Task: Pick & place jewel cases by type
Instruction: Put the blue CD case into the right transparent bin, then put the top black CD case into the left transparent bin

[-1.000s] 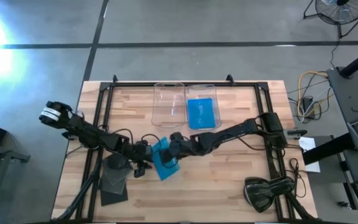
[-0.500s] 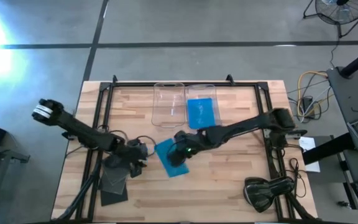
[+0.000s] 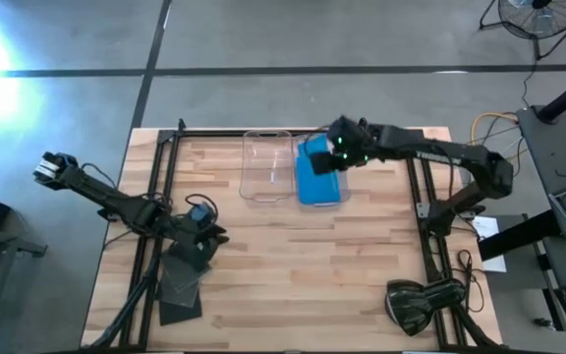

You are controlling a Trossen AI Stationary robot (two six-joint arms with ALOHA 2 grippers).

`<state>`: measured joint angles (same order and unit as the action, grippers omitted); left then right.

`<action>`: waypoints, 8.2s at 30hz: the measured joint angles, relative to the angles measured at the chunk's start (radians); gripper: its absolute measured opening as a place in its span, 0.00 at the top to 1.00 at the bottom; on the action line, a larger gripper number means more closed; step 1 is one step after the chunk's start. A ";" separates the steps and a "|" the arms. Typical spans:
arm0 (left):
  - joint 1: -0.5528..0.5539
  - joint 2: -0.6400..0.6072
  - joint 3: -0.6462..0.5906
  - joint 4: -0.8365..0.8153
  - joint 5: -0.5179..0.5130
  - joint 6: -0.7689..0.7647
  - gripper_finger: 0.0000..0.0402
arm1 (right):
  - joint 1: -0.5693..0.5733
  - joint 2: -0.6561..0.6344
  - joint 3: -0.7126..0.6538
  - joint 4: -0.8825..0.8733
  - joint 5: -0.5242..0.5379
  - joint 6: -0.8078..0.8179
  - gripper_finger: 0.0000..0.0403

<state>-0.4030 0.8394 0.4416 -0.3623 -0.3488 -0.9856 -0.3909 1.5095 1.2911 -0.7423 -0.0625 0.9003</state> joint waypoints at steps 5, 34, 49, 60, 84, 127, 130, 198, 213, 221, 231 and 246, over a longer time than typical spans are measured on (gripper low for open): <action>-0.001 -0.005 0.015 -0.196 0.083 -0.135 0.63 | -0.076 0.090 -0.057 -0.003 -0.178 -0.017 0.71; -0.084 0.269 0.119 -0.543 0.339 0.146 0.63 | 0.342 -0.018 0.040 -0.206 0.358 -0.199 0.35; -0.025 0.570 0.115 0.009 -0.169 0.373 0.63 | 0.521 -0.018 0.069 0.052 0.564 -0.356 0.38; 0.154 0.558 0.361 -0.137 -0.182 0.530 0.63 | 0.490 0.022 0.009 0.087 0.160 0.145 0.39; 0.179 0.332 -0.110 0.038 0.093 0.071 0.63 | 0.656 0.480 0.008 0.692 -0.200 0.633 0.42; -0.098 0.432 -0.087 0.309 0.178 0.077 0.63 | 0.591 0.670 0.259 0.700 0.190 0.502 0.46; -0.098 0.432 -0.089 0.310 0.173 0.077 0.63 | 0.580 0.683 0.247 0.667 0.143 0.524 0.48; 0.088 0.489 0.278 -0.044 -0.253 0.592 0.63 | 0.603 0.279 0.147 0.053 0.261 0.310 0.52; 0.021 0.337 -0.055 0.089 0.146 0.054 0.63 | 0.591 0.593 0.102 0.618 0.089 0.462 0.52; 0.012 0.500 -0.011 0.197 0.186 0.073 0.63 | 0.554 0.722 0.187 0.625 0.035 0.511 0.52; -0.059 0.535 0.039 0.075 0.256 0.203 0.63 | 0.508 0.639 0.218 0.601 0.055 0.333 0.52; -0.060 0.551 0.027 0.135 0.198 0.237 0.63 | 0.516 0.690 0.227 0.689 -0.046 0.371 0.52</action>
<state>-0.4635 1.3906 0.4686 -0.2275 -0.1509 -0.7483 0.1247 2.1998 1.5177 -0.0535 -0.1088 1.2713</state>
